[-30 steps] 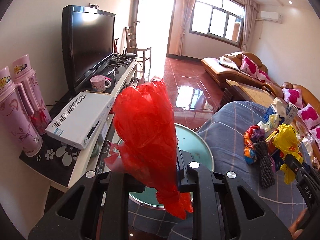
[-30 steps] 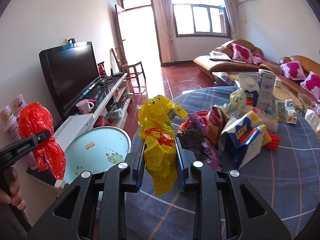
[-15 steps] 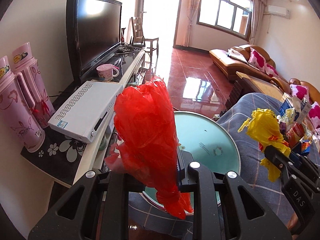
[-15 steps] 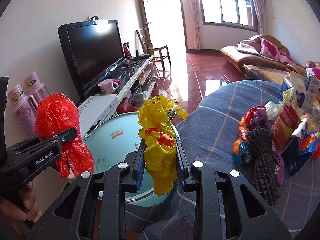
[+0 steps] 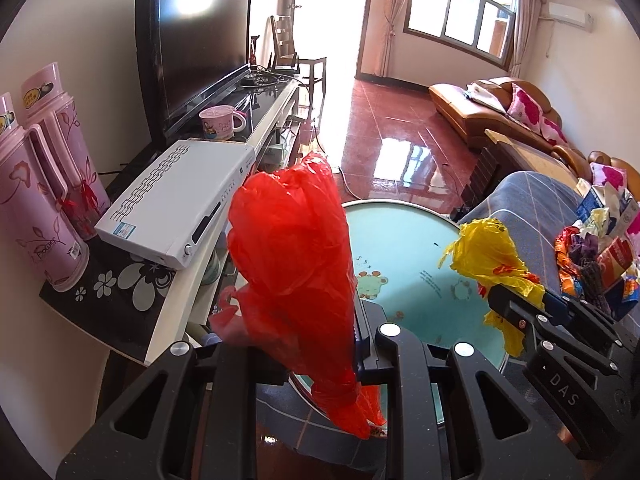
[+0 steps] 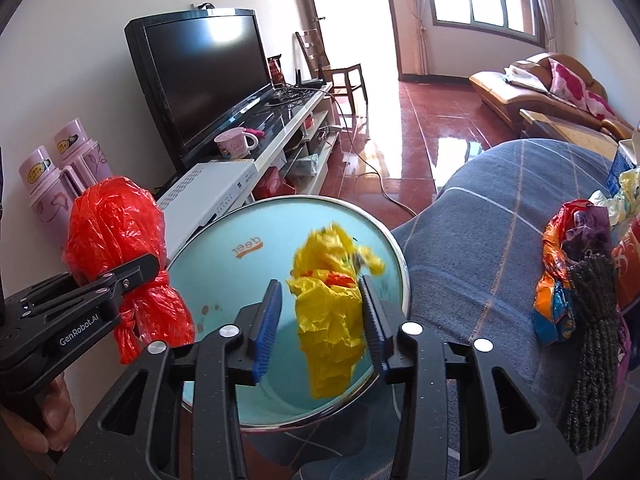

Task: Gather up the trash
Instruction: 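Carry both bags over the light-blue bin and open both tools to drop them, then grasp the black knitted rope bundle with the left tool and lift it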

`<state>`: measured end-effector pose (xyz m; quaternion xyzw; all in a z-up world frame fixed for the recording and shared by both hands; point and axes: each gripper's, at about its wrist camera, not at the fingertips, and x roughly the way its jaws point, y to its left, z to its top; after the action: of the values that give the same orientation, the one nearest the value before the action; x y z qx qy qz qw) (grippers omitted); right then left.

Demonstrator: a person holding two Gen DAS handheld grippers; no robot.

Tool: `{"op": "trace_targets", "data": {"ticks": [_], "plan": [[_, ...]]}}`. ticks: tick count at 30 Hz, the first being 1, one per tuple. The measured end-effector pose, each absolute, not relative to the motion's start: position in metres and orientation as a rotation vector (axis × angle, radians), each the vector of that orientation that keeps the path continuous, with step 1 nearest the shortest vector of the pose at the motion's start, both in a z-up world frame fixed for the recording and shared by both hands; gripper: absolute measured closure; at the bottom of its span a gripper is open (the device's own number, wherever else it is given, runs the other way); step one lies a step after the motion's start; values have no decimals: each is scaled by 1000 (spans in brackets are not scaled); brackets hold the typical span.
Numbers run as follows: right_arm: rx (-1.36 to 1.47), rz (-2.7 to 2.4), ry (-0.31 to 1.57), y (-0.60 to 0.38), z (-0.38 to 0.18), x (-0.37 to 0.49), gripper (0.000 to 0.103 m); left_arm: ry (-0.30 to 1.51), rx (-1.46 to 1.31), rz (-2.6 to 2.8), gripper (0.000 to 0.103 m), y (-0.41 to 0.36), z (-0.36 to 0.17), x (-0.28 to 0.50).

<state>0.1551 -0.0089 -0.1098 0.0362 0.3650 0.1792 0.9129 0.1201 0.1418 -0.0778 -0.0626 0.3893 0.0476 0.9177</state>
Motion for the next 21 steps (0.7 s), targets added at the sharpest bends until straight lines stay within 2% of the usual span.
{"op": "trace_targets", "data": {"ticks": [2,4,6,8,10,12,17,21], "plan": [[72,370,739,-10,-108,153,50,805,-129,103,77,143,-79,121],[68,355,727,-13,-105,151,50,807,-129,109,72,144,-80,121],[76,339,717,-19,-102,148,50,801,-129,121,56,145,-79,121],[86,324,705,-26,-99,144,49,791,-127,135,49,145,-77,120],[92,302,685,-32,-94,139,41,786,-137,140,42,147,-75,119],[93,284,668,-39,-90,133,39,781,-148,153,31,147,-73,117],[108,242,647,-59,-84,122,39,778,-141,163,22,139,-71,114],[137,199,644,-79,-84,116,38,774,-126,152,20,128,-68,112]]}}
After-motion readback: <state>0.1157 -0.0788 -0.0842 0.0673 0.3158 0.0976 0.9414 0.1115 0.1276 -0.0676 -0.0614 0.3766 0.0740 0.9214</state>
